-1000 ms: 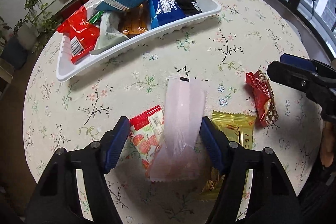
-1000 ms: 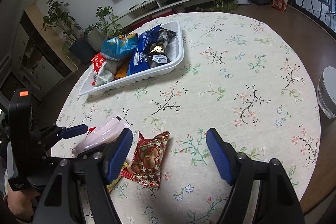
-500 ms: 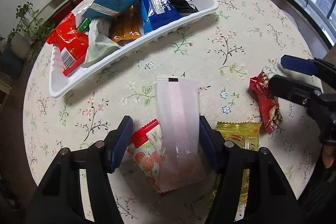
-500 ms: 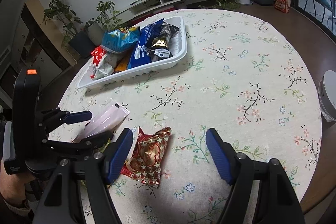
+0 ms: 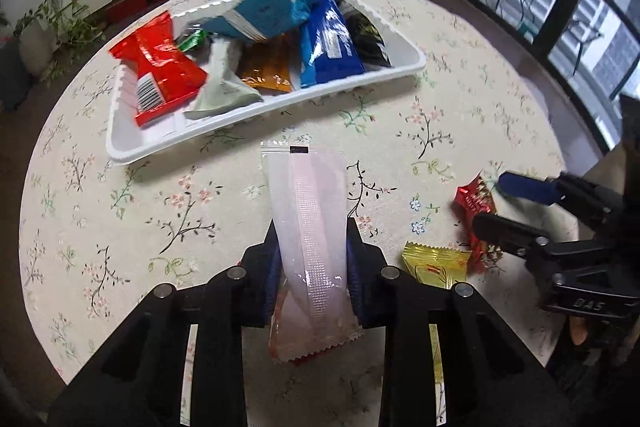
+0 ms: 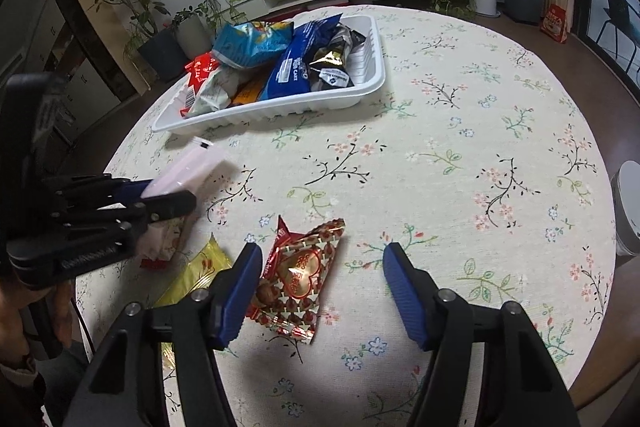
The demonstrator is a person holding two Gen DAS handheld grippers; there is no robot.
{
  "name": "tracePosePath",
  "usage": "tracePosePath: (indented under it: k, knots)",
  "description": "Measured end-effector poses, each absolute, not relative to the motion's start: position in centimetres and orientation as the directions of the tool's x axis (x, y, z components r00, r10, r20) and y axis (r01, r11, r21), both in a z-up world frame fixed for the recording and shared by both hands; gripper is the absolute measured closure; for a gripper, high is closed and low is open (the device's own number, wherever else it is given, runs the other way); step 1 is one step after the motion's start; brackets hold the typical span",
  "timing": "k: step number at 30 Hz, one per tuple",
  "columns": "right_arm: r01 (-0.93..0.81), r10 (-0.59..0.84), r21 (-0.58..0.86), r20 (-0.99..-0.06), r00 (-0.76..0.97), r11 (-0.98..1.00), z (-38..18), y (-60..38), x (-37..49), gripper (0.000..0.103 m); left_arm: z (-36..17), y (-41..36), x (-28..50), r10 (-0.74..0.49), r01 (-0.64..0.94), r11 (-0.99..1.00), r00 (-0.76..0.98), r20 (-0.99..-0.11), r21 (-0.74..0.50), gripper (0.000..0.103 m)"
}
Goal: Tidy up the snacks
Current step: 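Grasp the pink packet with the left gripper while the right grasps the red-brown wrapped snack, then lower the pink packet and red-brown snack into the white tray and release both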
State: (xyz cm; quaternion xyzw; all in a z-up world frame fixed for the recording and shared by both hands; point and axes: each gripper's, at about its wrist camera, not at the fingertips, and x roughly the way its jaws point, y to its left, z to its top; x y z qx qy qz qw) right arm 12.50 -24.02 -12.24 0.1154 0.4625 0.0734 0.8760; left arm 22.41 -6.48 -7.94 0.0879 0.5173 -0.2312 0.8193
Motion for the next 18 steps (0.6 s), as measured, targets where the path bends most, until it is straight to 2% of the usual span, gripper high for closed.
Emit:
tracePosePath:
  k: [3,11,18]
  knots:
    - [-0.034,0.221,0.243,-0.804,0.552,0.969,-12.5,-23.5,12.5,0.036,-7.1,-4.2,21.8,-0.354,0.433,0.883,0.368,-0.86,-0.178,0.077]
    - [-0.084,0.192,0.175,-0.809,0.556,0.981,-12.7,-21.9,12.6,0.042,-7.1,1.7,18.5,-0.423,0.339,0.892,0.388,-0.819,-0.3,0.077]
    - [-0.072,0.138,0.118,-0.811,0.568,0.99,-12.7,-21.9,12.5,0.061,-7.6,3.8,15.9,-0.46,0.321,0.881,0.4,-0.793,-0.349,0.077]
